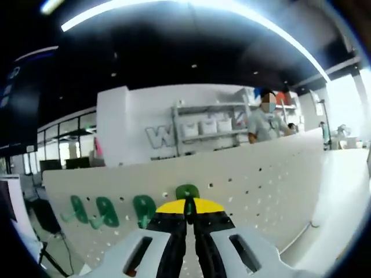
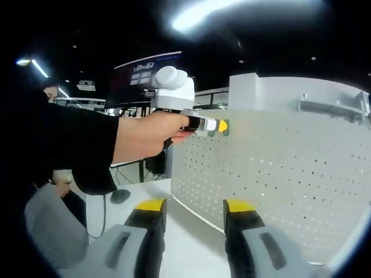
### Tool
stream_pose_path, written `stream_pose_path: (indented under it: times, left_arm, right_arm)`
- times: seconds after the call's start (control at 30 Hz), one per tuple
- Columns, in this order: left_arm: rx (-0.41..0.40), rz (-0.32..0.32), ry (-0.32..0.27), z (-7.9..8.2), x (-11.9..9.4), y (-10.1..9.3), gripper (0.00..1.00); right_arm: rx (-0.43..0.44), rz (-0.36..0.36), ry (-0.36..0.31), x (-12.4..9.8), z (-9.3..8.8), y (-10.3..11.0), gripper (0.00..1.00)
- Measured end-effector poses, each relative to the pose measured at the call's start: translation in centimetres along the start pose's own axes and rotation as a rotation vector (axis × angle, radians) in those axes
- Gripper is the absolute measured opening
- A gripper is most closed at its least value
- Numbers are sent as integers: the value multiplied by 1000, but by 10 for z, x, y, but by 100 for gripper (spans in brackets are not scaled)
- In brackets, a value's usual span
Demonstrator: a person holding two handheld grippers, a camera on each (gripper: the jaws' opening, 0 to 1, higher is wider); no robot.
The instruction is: Insert the hook assembly into the mounting plate slot until the hook locks in place.
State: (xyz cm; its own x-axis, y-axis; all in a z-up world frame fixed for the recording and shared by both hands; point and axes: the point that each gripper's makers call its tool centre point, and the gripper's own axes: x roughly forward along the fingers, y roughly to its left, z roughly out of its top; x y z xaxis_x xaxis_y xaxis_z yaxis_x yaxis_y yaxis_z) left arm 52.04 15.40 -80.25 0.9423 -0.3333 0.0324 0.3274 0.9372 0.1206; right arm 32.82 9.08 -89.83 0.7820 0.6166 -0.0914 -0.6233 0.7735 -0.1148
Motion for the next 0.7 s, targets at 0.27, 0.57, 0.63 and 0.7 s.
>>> stream_pose_path:
  times: [0.27, 0.57, 0.63, 0.7]
  left_arm:
    - [65, 8, 12, -1, 3, -2, 2]
    - [181, 23, 22, 0, 6, -2, 3]
    - [195, 28, 20, 0, 7, -2, 3]
    - [283, 34, 21, 1, 9, -3, 3]
  right_arm:
    - [1, 6, 5, 1, -2, 2, 37]
    - [6, 7, 5, 0, -2, 1, 37]
    - [9, 6, 5, 0, -2, 1, 37]
    - [13, 5, 6, 0, -3, 0, 37]
